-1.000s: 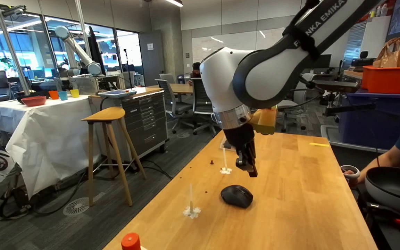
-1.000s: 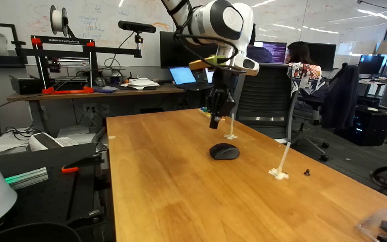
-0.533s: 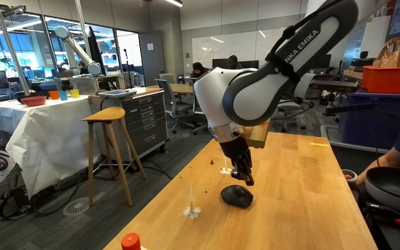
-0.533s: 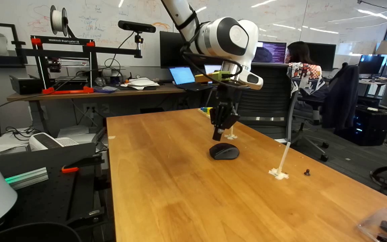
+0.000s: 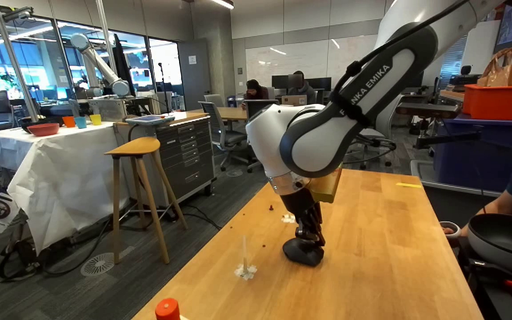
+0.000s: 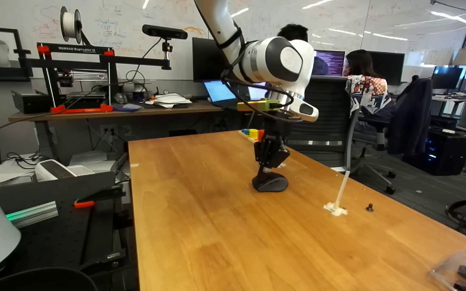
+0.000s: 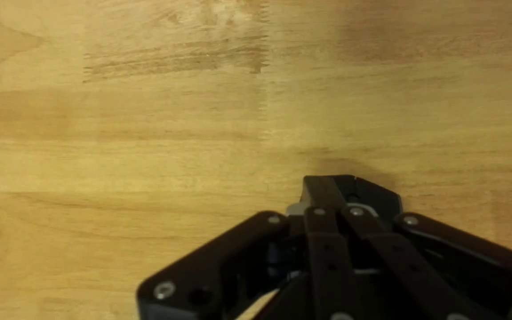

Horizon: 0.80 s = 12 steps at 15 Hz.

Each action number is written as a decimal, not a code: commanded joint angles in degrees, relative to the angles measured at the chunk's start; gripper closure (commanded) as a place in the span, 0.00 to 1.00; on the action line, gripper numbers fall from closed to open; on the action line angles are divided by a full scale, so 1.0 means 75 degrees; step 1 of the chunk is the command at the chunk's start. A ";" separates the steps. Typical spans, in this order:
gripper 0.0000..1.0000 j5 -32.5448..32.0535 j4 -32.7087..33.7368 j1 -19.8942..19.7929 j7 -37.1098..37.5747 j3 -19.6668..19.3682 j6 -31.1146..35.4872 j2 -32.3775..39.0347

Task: Left click the mouse

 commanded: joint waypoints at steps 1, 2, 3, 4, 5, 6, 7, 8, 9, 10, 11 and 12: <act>1.00 -0.0017 0.0357 0.0198 0.0158 -0.0159 -0.0244 0.0260; 1.00 -0.0016 0.0368 0.0206 0.0165 -0.0163 -0.0279 0.0272; 1.00 -0.0018 0.0374 0.0213 0.0172 -0.0168 -0.0286 0.0274; 1.00 -0.0017 0.0376 0.0216 0.0176 -0.0174 -0.0291 0.0277; 1.00 -0.0010 0.0371 0.0216 0.0178 -0.0176 -0.0290 0.0266; 1.00 0.0008 0.0343 0.0212 0.0163 -0.0166 -0.0286 0.0218; 1.00 0.0031 0.0321 0.0206 0.0142 -0.0151 -0.0291 0.0167; 1.00 0.0129 0.0266 0.0163 0.0051 -0.0092 -0.0303 0.0051; 1.00 0.0156 0.0212 0.0160 0.0031 -0.0071 -0.0284 -0.0054; 1.00 0.0229 0.0129 0.0135 -0.0038 -0.0021 -0.0284 -0.0226; 1.00 0.0270 0.0081 0.0130 -0.0066 0.0001 -0.0292 -0.0356; 1.00 0.0337 0.0008 0.0116 -0.0104 0.0033 -0.0294 -0.0558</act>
